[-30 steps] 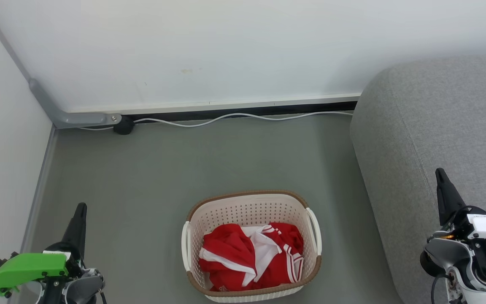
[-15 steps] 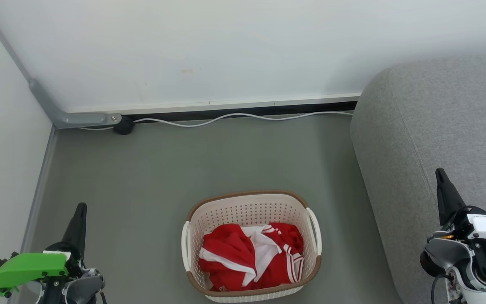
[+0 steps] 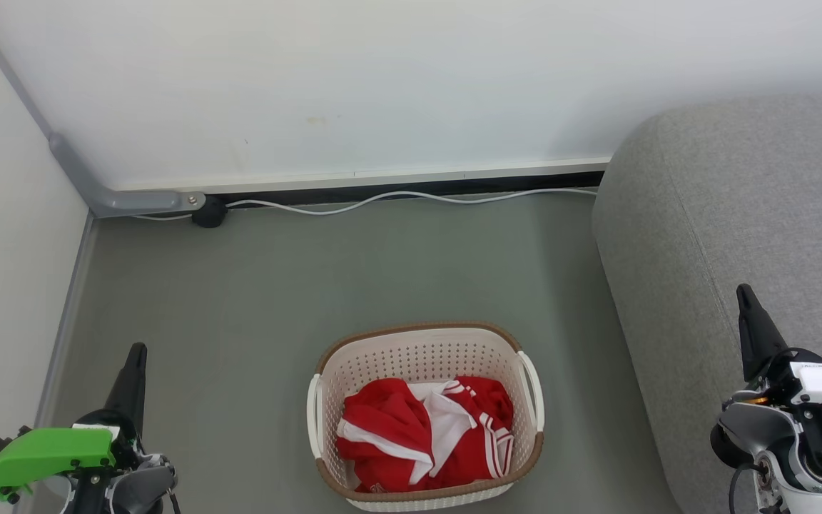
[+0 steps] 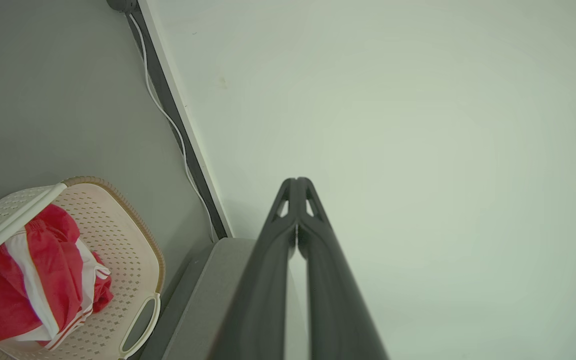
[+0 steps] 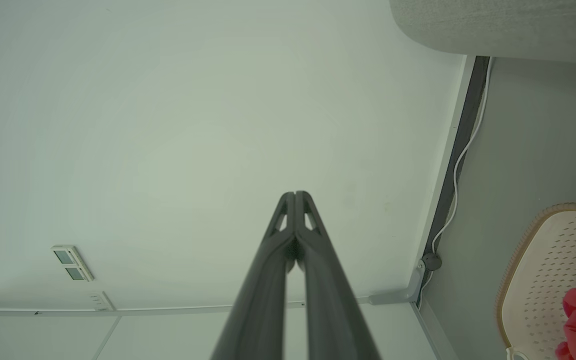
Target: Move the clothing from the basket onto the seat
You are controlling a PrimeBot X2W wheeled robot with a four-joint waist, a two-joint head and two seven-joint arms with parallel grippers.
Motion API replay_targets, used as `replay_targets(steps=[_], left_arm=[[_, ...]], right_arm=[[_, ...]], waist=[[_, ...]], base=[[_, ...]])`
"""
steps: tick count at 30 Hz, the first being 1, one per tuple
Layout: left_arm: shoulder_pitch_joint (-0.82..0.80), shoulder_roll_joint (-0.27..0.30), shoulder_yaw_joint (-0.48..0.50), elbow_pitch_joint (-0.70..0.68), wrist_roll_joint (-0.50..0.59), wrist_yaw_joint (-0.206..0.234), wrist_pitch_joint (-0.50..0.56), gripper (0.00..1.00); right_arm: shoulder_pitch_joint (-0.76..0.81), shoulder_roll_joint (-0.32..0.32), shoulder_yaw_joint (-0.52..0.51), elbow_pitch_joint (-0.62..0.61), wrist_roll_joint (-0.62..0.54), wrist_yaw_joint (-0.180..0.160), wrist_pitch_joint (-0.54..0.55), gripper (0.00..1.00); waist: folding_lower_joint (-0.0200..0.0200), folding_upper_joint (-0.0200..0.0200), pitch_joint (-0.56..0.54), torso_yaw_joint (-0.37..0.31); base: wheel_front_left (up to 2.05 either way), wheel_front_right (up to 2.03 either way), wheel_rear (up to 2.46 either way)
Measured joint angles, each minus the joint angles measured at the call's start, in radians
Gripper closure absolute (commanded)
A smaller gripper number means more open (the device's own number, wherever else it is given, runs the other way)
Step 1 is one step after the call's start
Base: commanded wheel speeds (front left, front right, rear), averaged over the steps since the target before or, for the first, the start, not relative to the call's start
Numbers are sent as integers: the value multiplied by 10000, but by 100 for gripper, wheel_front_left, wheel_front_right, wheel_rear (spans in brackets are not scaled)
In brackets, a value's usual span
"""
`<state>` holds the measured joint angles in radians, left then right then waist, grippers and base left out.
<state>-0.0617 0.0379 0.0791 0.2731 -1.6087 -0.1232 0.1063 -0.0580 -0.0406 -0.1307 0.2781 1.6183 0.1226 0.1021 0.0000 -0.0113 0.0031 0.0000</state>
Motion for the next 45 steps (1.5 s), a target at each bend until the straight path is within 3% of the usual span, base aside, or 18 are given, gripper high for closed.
replay_targets(steps=[14, 15, 20, 31, 45], left_arm=[[0, 0, 2, 0, 0, 0, 0, 100], [10, -6, -2, 27, 0, 2, -2, 0], [491, -272, -111, 662, 8, 10, -10, 0], [575, -282, -293, 422, 397, 10, -347, 0], [575, -199, -522, -169, 2174, 102, -825, 0]], right_arm=[[0, 0, -2, 0, 0, 0, 2, 100], [12, 8, 0, 25, 0, -2, 0, 0], [622, 305, 42, 637, 2, -13, -6, 0], [692, 316, 295, 614, -278, -13, -336, 0], [667, 219, 414, 35, -2253, -167, -805, 0]], waist=[[0, 0, 0, 0], [0, 0, 0, 0], [0, 0, 0, 0], [0, 0, -53, 8], [0, 0, -119, 11]], base=[[0, 0, 0], [0, 0, 0], [0, 0, 0], [0, 0, 0], [0, 0, 0]])
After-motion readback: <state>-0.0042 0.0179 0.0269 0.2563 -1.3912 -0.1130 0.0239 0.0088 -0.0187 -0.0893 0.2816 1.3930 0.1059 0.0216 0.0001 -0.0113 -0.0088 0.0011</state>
